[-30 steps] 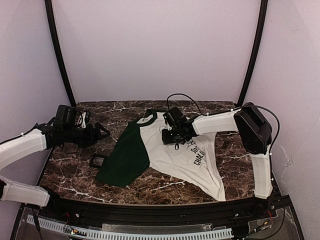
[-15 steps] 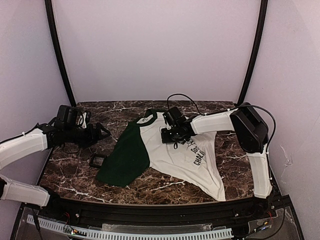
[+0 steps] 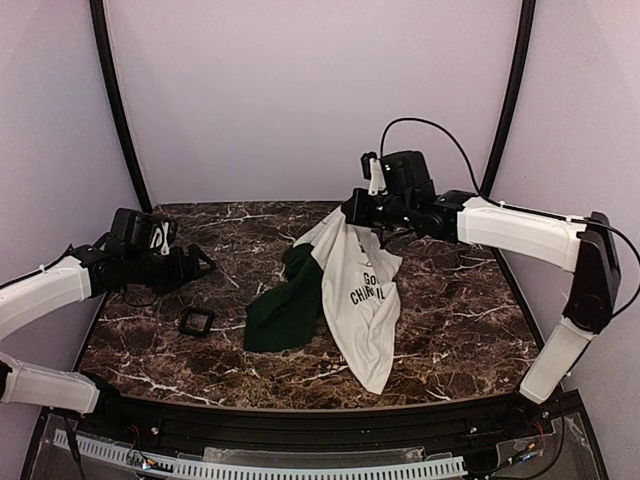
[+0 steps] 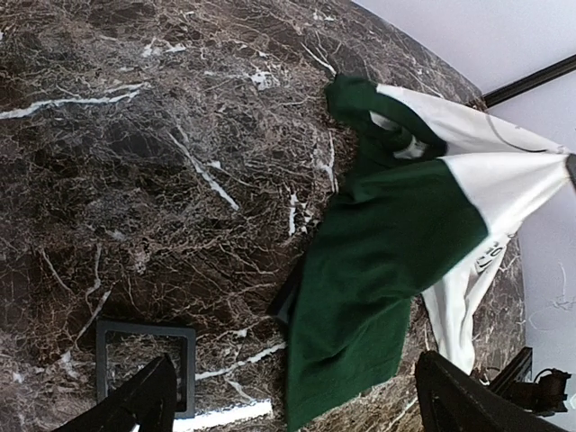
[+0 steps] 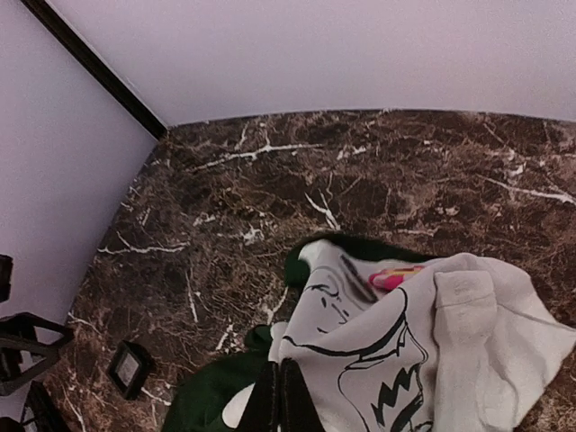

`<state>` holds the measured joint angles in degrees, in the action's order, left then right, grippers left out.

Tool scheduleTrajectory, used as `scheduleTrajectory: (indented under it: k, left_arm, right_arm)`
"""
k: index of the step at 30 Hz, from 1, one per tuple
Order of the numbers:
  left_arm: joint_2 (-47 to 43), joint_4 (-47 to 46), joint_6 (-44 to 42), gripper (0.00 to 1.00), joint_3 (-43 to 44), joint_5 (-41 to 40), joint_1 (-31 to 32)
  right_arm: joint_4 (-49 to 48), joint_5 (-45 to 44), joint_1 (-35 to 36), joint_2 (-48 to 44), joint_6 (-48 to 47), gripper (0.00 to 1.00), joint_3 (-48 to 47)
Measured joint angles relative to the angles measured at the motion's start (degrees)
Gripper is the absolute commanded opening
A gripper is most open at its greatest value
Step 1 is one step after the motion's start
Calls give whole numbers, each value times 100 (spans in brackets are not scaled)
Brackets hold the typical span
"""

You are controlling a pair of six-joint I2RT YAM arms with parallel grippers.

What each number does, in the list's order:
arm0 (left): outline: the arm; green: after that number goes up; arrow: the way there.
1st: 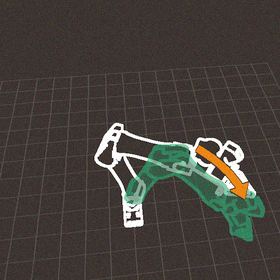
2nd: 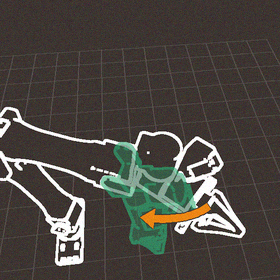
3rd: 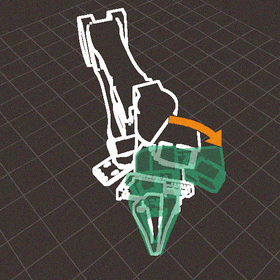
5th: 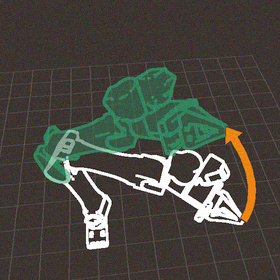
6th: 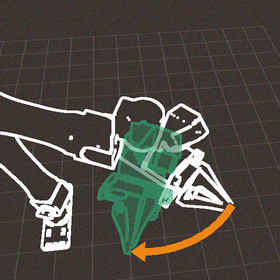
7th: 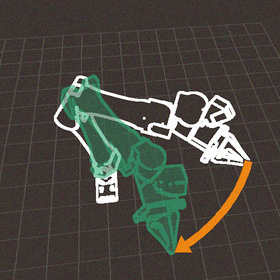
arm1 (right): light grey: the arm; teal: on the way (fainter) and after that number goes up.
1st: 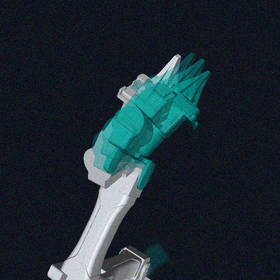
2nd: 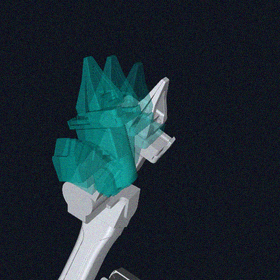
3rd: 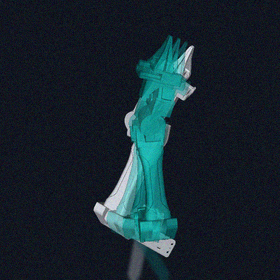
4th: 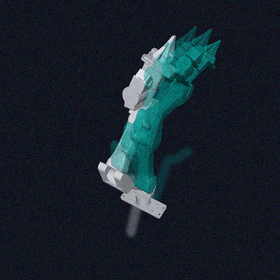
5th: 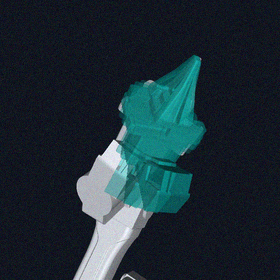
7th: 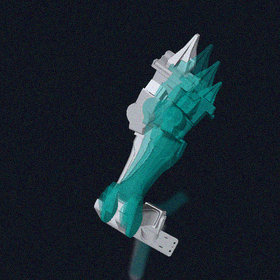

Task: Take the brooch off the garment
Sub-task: Adjust the flattened clothing at the center of the board.

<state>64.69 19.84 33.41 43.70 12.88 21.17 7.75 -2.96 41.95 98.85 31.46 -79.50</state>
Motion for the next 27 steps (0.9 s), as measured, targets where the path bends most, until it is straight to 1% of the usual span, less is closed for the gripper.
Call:
scheduleTrajectory:
  k: [4, 6, 10, 15, 20, 24, 27]
  left_arm:
    - [-66, 35, -24, 94, 9, -39, 0]
    - [-103, 48, -28, 94, 9, -37, 0]
    - [-138, 103, -68, 94, 9, -35, 0]
    - [-181, 116, -103, 94, 9, 28, 0]
    - [-247, 59, -122, 94, 9, 271, 0]
    - [-258, -76, -122, 93, 9, 511, 17]
    - [-258, -177, -122, 93, 4, 627, 85]
  right_arm:
    - [-280, -103, -7, -984, 35, 0, 420]
    - [-310, -155, -7, -1261, -24, 0, 546]
    - [-295, -304, -7, -1440, -184, 0, 848]
    - [-24, -516, -7, -1541, -341, 0, 1154]
    - [-15, -234, 15, -2107, -566, 0, 1467]
    - [-17, 107, 308, -2385, -636, 0, 1718]
    - [354, 129, 778, -2498, -468, 0, 2072]
